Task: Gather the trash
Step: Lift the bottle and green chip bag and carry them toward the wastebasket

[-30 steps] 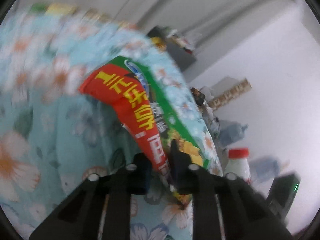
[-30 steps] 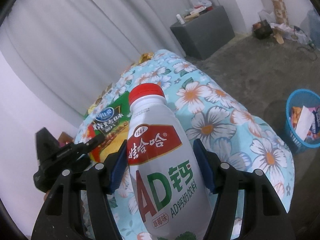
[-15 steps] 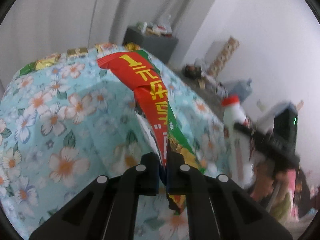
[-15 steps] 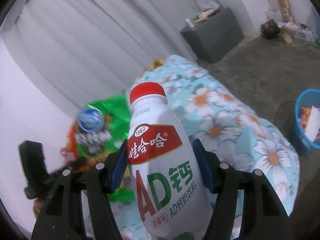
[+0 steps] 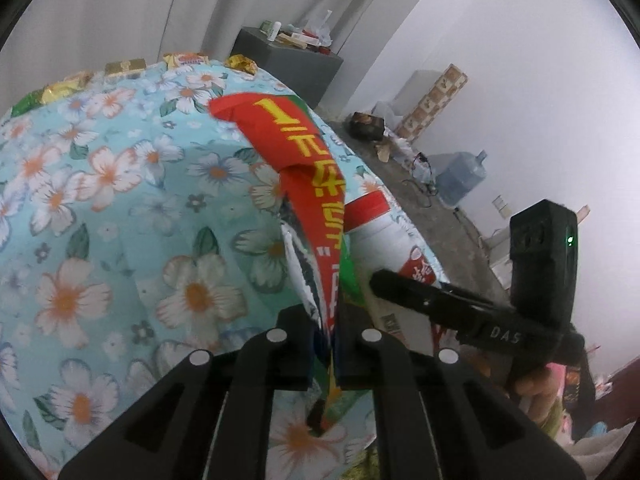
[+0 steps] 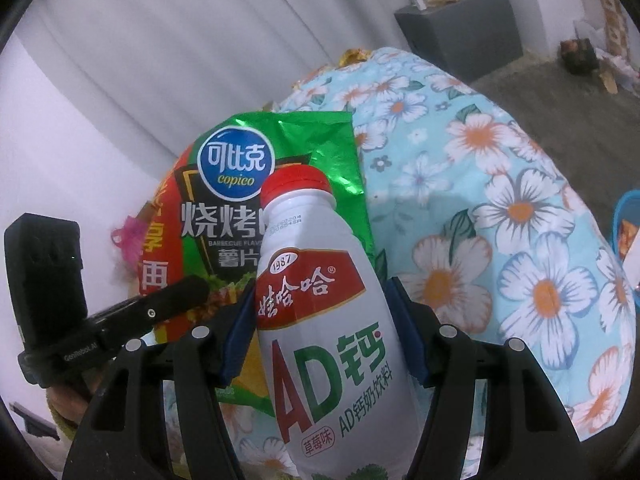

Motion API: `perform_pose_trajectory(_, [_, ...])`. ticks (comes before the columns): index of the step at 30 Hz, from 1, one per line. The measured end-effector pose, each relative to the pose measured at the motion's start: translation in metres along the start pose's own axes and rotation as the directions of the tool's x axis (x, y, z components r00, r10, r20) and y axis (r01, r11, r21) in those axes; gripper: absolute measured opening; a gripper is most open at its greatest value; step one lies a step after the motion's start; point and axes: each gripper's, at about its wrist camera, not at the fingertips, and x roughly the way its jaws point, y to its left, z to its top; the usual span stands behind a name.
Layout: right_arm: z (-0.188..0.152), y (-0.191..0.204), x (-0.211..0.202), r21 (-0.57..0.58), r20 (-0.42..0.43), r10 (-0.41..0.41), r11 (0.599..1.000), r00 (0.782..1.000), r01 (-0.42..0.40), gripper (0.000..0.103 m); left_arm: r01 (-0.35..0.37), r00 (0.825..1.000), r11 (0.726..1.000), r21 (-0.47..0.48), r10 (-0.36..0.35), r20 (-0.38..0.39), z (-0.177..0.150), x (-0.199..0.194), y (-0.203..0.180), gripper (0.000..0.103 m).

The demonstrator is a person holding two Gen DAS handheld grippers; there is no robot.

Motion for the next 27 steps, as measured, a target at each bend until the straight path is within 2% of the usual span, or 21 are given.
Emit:
perform_pose_trajectory(6, [-0.002,-0.004,0.000,0.021,-0.006,0.018,1.000,1.000,-0.018,0.059,0.016,1.000,0.999,-0.038,-0.017,-0.010,0.001,0.008,0.000,0.008])
perform_pose_trajectory(16, [0.000,-0.015,0.000,0.049,-0.002,0.044,0.998,0.999,-0.044,0.059,-0.025,0.999,0.998,-0.052,0.023,-0.030,0.001,0.025,0.004,0.021])
perform_pose_trajectory(22, [0.000,-0.023,-0.003,0.077,0.005,0.066,0.995,0.998,-0.066,0.059,-0.074,0.997,0.997,-0.013,0.074,-0.030,0.000,0.033,0.003,0.022])
perform_pose_trajectory(27, [0.000,-0.040,-0.014,0.152,0.029,0.094,0.984,0.995,-0.098,0.059,-0.165,0.986,0.983,0.075,0.167,-0.020,-0.001,0.037,-0.007,0.021])
